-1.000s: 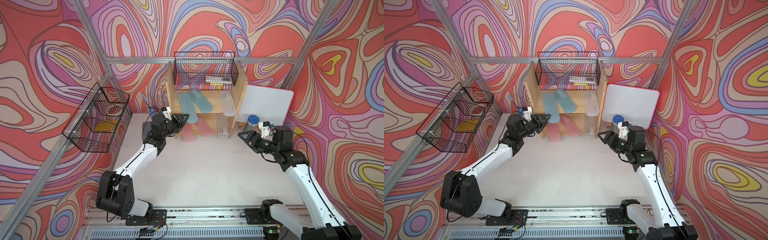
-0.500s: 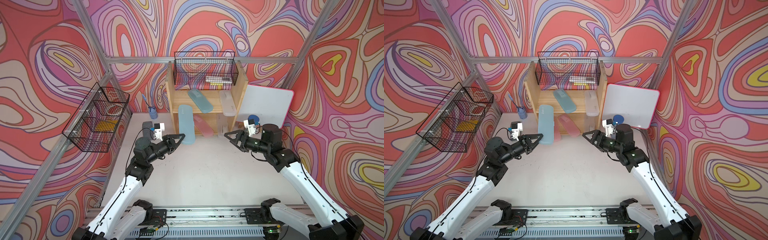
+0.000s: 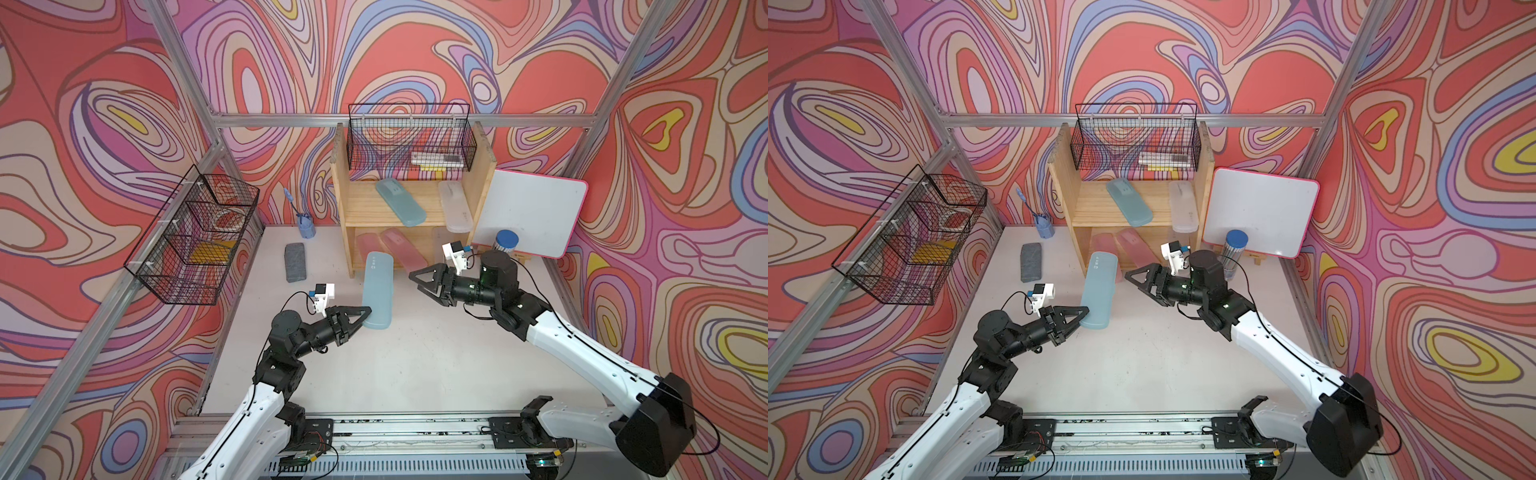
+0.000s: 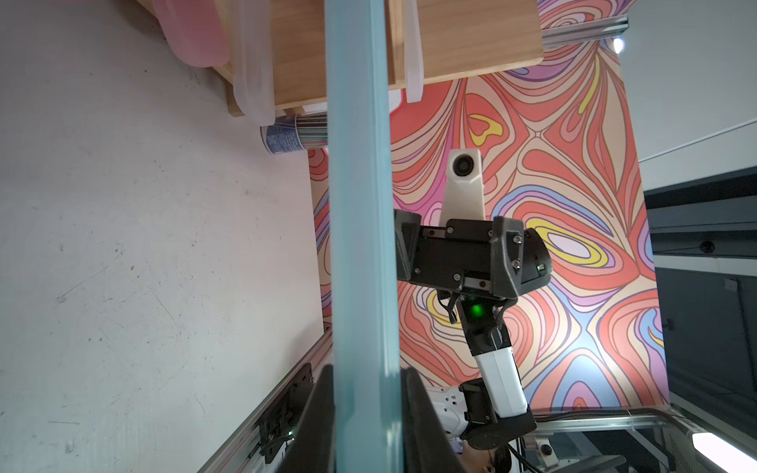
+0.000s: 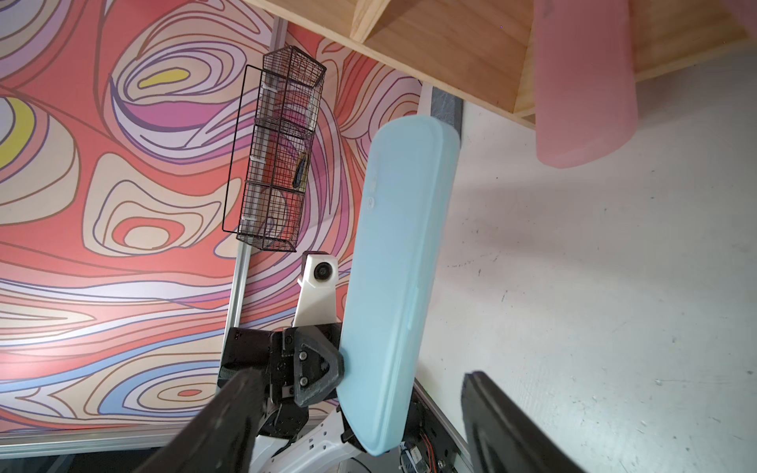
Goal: Remove the pencil cases from the shelf
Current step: Pick up the pencil case from the shelf.
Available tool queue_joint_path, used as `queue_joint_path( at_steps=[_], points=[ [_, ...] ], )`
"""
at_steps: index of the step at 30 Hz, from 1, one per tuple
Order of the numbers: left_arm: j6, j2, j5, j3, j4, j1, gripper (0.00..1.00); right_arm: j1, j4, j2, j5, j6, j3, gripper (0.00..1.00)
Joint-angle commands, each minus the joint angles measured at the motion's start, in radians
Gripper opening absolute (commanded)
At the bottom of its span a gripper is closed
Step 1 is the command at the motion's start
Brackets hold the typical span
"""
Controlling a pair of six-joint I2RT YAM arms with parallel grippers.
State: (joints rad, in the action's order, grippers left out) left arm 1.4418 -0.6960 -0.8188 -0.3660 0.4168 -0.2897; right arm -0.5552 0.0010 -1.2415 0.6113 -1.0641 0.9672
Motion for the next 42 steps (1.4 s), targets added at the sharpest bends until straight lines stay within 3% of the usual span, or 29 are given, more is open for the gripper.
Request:
queue_joint_path(
  at_steps=[1,18,24,32,33,34,36,37,40,42],
  points=[
    [0.049,-0.014,-0.040,0.011,0.191,-0.008,0.00,-0.015,0.078,-0.031,-0.008,-0.053,-0.015,0.77],
    [0.155,-0.105,-0.098,0.036,0.415,-0.023,0.00,-0.070,0.286,-0.202,0.018,-0.128,0.034,0.58],
    [0.166,-0.107,-0.102,0.047,0.433,-0.025,0.00,-0.077,0.355,-0.231,0.026,-0.162,0.036,0.35],
    [0.157,-0.120,-0.093,0.050,0.423,-0.024,0.00,-0.083,0.384,-0.249,0.035,-0.179,0.038,0.26],
    [0.154,-0.123,-0.091,0.050,0.417,-0.024,0.07,-0.084,0.386,-0.249,0.033,-0.178,0.038,0.25],
    [0.150,-0.125,-0.087,0.050,0.411,-0.025,0.22,-0.083,0.388,-0.250,0.033,-0.178,0.038,0.24],
    [0.139,-0.128,-0.074,0.050,0.388,-0.024,0.40,-0.083,0.387,-0.250,0.030,-0.176,0.039,0.23],
    [0.131,-0.125,-0.065,0.050,0.365,-0.025,0.55,-0.083,0.383,-0.249,0.028,-0.170,0.040,0.23],
    [0.083,-0.099,-0.022,0.045,0.231,-0.023,0.78,-0.083,0.345,-0.246,0.017,-0.148,0.044,0.22],
    [0.031,-0.067,0.005,0.027,0.081,-0.022,0.87,-0.083,0.293,-0.242,0.001,-0.118,0.049,0.22]
  ],
)
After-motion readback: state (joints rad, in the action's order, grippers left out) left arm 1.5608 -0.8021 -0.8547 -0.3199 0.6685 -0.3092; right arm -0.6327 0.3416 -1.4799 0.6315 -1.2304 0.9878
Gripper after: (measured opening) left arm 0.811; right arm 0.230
